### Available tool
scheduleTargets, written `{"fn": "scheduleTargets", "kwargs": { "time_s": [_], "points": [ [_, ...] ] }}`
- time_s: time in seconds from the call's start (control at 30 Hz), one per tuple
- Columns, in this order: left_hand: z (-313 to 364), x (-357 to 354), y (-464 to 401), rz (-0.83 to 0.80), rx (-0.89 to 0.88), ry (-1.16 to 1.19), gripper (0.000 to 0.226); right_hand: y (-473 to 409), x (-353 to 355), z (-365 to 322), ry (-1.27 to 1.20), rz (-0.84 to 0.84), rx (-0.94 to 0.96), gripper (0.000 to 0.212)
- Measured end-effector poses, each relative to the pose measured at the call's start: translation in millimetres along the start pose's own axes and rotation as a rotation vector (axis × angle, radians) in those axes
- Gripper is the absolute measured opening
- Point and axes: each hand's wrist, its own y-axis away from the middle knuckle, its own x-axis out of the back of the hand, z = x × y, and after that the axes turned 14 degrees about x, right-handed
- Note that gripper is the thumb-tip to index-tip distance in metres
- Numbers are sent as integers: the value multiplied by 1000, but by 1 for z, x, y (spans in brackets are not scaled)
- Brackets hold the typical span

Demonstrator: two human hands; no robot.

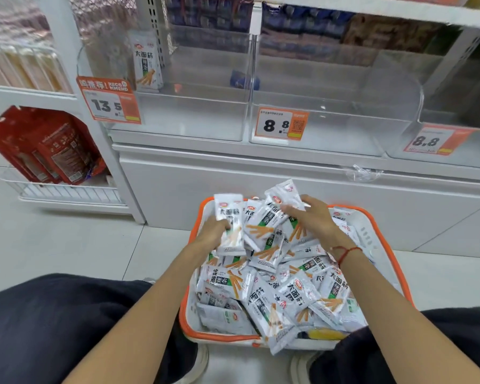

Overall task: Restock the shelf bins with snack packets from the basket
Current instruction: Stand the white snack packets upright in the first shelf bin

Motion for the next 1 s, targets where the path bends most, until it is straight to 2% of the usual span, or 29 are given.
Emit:
{"fn": "scheduleTargets", "kwargs": {
  "time_s": [0.03, 0.1, 0.13, 0.17, 0.23, 0.3, 0.33, 0.37, 0.43, 0.47, 0.53, 0.6, 0.67, 0.73, 0.83, 0.87, 0.93, 1.0],
  "points": [
    [2, -2, 6, -31, -11, -95, 17, 1, -1, -4, 10, -101, 10, 26],
    [4, -8, 11, -85, -5, -229, 37, 3, -5, -7, 96, -257, 18, 24],
    [5, -8, 10, -55, -12, -268, 46, 4, -6, -9, 116, -295, 17, 22],
    [6, -7, 11, -14, -34, -302, 47, 4, -7, -9, 94, -317, 12, 22],
    [9, -7, 14, 4, -91, -317, 34, 6, -7, -12, 63, -327, -21, 27],
    [10, -11, 18, -94, -45, -253, 23, 8, -11, -10, 23, -224, -44, 19],
    [10, -15, 21, -151, 7, -194, 27, 8, -15, -9, 15, -133, -43, 19],
    [9, -19, 25, -204, 55, -129, 33, 8, -20, -3, -3, -48, -38, 26],
    [6, -25, 23, -272, 96, -44, 37, 6, -29, 7, -36, 55, -95, 63],
    [5, -26, 23, -284, 93, -47, 35, 6, -32, 7, -68, 77, -137, 68],
    [4, -25, 25, -264, 78, -84, 33, 3, -37, 8, -226, 98, -231, 47],
    [3, -20, 24, -210, 44, -49, 34, -1, -37, 9, -413, 216, -350, 27],
    [1, -14, 21, -104, 16, 5, 31, -4, -32, 6, -422, 384, -323, 9],
    [-2, -9, 17, -58, 24, 22, 31, -4, -32, 1, -349, 305, -258, 14],
    [-4, -16, 21, -138, 57, 84, 27, 7, -48, -11, -257, 3, -141, 15],
    [-3, -19, 23, -171, 83, 151, 27, 10, -55, -12, -194, -23, -95, 17],
    [-1, -24, 23, -221, 123, 293, 30, 13, -69, 1, 6, 45, 18, 16],
    [2, -26, 24, -253, 136, 378, 29, 15, -78, 7, 117, 79, 87, 26]
  ]
}}
